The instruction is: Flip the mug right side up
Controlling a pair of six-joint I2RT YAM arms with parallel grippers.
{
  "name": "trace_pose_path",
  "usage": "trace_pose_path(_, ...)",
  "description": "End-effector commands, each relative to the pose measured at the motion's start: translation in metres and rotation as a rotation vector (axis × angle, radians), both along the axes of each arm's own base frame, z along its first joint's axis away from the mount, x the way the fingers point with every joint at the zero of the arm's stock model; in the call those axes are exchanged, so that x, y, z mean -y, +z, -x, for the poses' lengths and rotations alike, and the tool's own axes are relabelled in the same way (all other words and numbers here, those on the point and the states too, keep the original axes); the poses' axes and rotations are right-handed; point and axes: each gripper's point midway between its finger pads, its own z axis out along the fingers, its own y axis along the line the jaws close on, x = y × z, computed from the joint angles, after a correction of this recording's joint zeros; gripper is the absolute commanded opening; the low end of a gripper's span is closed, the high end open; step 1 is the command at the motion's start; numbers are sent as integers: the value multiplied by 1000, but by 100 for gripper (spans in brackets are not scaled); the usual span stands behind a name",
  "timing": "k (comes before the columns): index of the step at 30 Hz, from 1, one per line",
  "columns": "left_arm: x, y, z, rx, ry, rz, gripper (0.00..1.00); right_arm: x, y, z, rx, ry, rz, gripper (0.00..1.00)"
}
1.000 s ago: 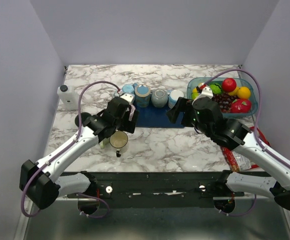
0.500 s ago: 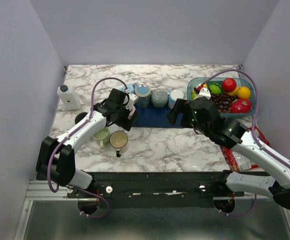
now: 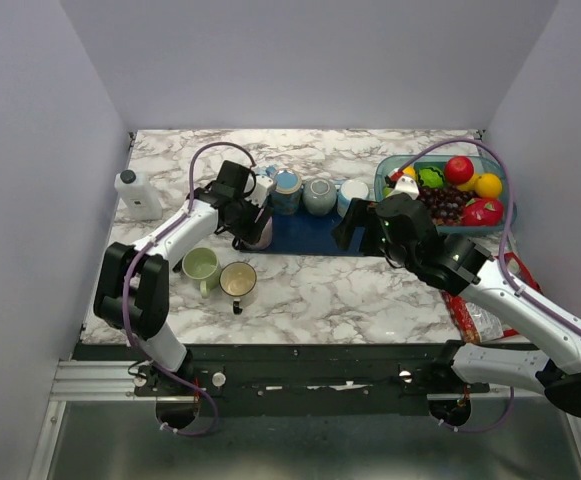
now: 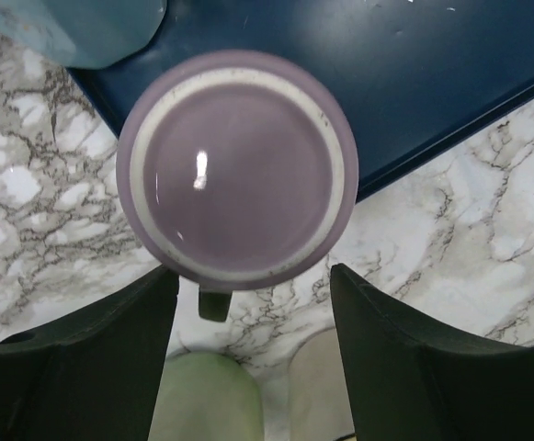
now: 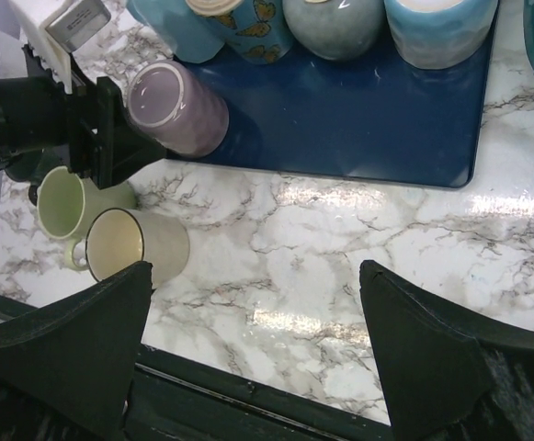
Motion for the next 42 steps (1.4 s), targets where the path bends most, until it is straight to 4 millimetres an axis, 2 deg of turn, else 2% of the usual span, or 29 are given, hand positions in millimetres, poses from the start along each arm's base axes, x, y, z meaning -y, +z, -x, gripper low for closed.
trace_pose_path(1, 5, 3, -12, 2, -18, 2, 73, 5, 7, 0, -4, -26, -5, 100)
trace_pose_path(8, 7, 2, -15, -19, -23, -6, 63, 6, 8, 1, -6, -35, -13, 100)
trace_pose_path(18, 8, -15, -11, -65, -7, -1, 60, 9, 4, 3, -17, -42, -19, 100)
trace_pose_path(22, 11, -21, -12, -75, -3, 9, 55, 10, 3, 5, -20, -46, -19, 100)
trace_pose_path(28, 8, -31, -19, -66, 38, -6, 41, 13, 2, 6, -23, -53, -19, 100)
trace_pose_path(29, 6, -31, -21, -58, 62, -17, 35, 13, 3, 6, -22, -55, -21, 100)
trace_pose_path(37, 4, -29, -32, 6, 136, -6, 14, 15, 1, 6, -24, -62, -16, 100)
trace_pose_path(40, 3, -28, -34, 19, 149, -9, 0, 15, 0, 6, -26, -64, -15, 100)
trace_pose_path(42, 4, -27, -34, 26, 151, -7, 0, 15, 1, 7, -25, -62, -15, 100)
